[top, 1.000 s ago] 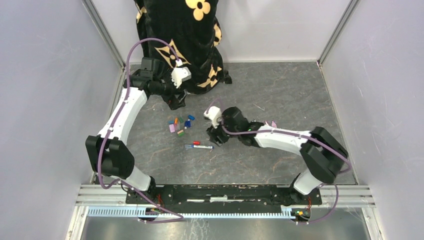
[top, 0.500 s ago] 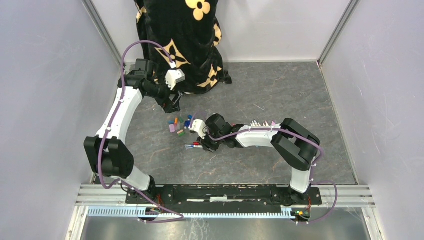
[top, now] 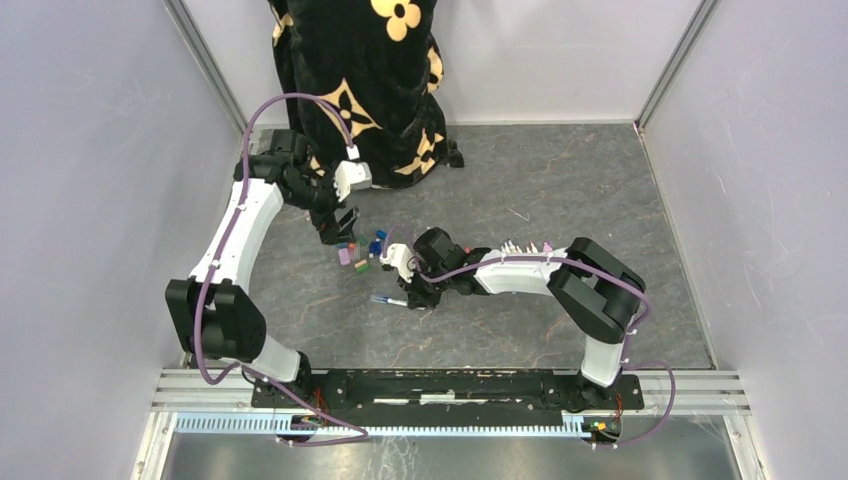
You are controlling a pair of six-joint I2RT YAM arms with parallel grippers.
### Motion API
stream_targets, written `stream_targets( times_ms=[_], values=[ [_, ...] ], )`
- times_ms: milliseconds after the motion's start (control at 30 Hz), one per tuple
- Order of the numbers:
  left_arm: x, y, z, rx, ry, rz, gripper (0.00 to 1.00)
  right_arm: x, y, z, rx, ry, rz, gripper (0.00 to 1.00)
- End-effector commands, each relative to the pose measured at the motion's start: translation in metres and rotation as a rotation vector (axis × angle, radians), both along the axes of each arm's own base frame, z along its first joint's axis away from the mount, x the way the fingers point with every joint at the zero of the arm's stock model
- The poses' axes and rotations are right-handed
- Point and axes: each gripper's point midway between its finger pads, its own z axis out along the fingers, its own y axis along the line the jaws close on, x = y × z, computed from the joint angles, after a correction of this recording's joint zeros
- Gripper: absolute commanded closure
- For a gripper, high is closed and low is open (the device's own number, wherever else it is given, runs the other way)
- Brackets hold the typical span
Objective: Open the pen caps
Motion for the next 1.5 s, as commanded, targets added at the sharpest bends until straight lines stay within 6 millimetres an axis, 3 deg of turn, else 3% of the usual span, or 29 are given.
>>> stream_targets(
  times_ms=[0, 100, 300, 600, 733, 833, 1067, 1467],
  values=[
    [-0.042, -0.001, 0.001, 0.017, -0.079, -0.275, 0.0, -0.005, 0.012, 0.057, 0.16, 0.112, 0.02, 1.0],
    [-0.061, 0.0, -0.004, 0.023, -0.081, -0.39, 0.0, 0.003, 0.004, 0.076, 0.238, 0.21, -0.011, 1.0],
    [-0.087, -0.005, -0.012, -0.006, -0.14, -0.538, 0.02, 0.0, -0.002, 0.111, 0.41, 0.447, -0.01, 1.0],
    [-0.074, -0.008, -0.005, 0.186, -0.501, -0.684, 0.03, -0.006, 0.012, 0.131, 0.47, 0.621, 0.032, 1.0],
    [-0.076, -0.019, -0.004, 0.232, -0.584, -0.754, 0.06, -0.006, 0.019, 0.142, 0.515, 0.664, 0.035, 1.0],
    [-0.083, -0.028, -0.006, 0.233, -0.613, -0.809, 0.12, -0.008, 0.024, 0.148, 0.535, 0.694, 0.044, 1.0],
    [-0.091, -0.03, -0.017, 0.316, -0.674, -0.882, 0.21, -0.009, 0.029, 0.159, 0.572, 0.735, 0.051, 1.0],
    [-0.069, -0.041, -0.008, 0.325, -0.81, -0.821, 0.56, -0.016, 0.031, 0.161, 0.592, 0.771, 0.067, 1.0]
  ],
)
